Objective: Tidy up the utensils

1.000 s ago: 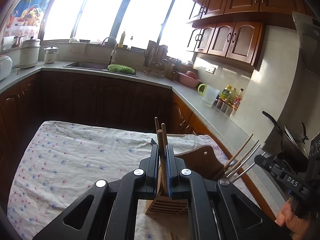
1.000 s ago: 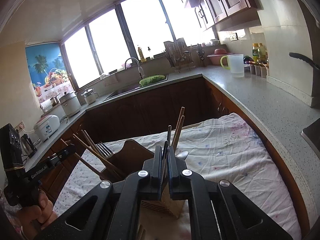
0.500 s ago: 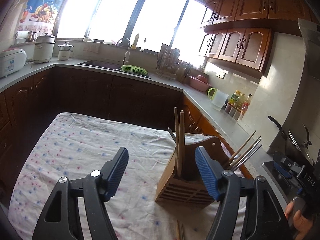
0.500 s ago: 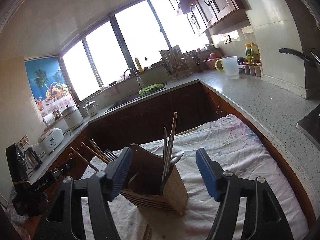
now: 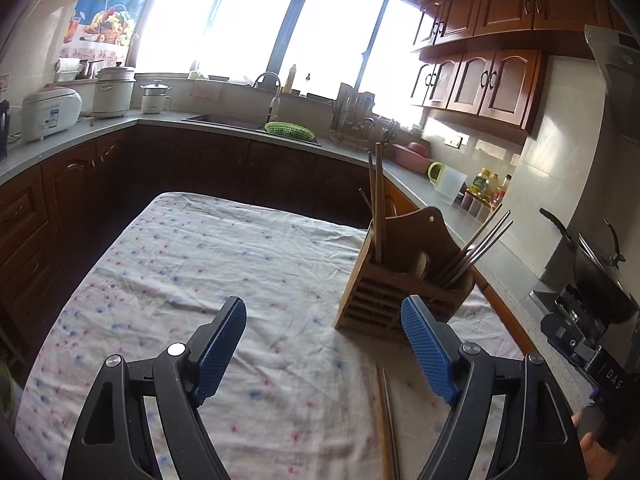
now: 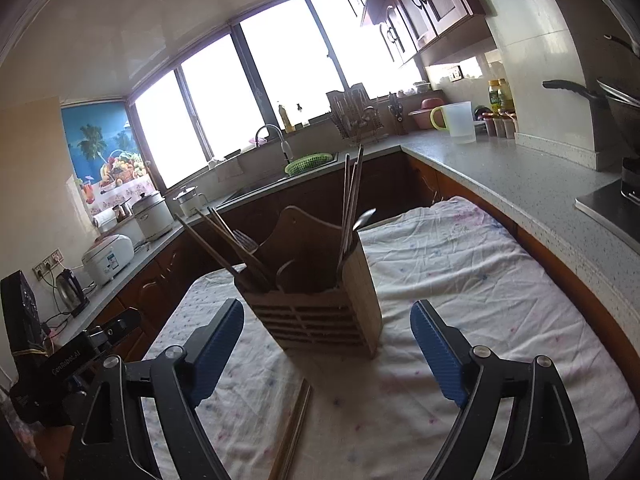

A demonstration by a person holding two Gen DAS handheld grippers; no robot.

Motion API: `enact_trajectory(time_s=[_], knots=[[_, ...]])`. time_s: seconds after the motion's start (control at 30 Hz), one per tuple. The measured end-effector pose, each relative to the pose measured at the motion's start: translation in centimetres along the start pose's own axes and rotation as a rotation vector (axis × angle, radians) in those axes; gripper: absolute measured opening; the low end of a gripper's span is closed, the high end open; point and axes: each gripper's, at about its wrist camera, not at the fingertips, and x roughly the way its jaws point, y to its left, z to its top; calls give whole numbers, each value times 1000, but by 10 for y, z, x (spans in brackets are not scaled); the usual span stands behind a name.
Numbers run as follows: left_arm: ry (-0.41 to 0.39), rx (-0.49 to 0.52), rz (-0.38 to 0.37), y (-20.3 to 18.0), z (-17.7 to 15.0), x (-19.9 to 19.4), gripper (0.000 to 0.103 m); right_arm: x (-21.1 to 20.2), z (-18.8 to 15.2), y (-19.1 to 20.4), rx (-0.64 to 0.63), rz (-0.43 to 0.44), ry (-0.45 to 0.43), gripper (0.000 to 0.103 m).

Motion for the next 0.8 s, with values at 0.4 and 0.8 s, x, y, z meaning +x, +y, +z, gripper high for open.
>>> enact_trajectory(time_s=[0.4, 0.8], knots=[[47, -42, 22, 14, -42, -53, 80, -49, -53, -2, 6, -38, -13, 88], [-5, 20, 44, 12, -57, -93, 80, -76, -78, 4, -44, -63, -16, 91]])
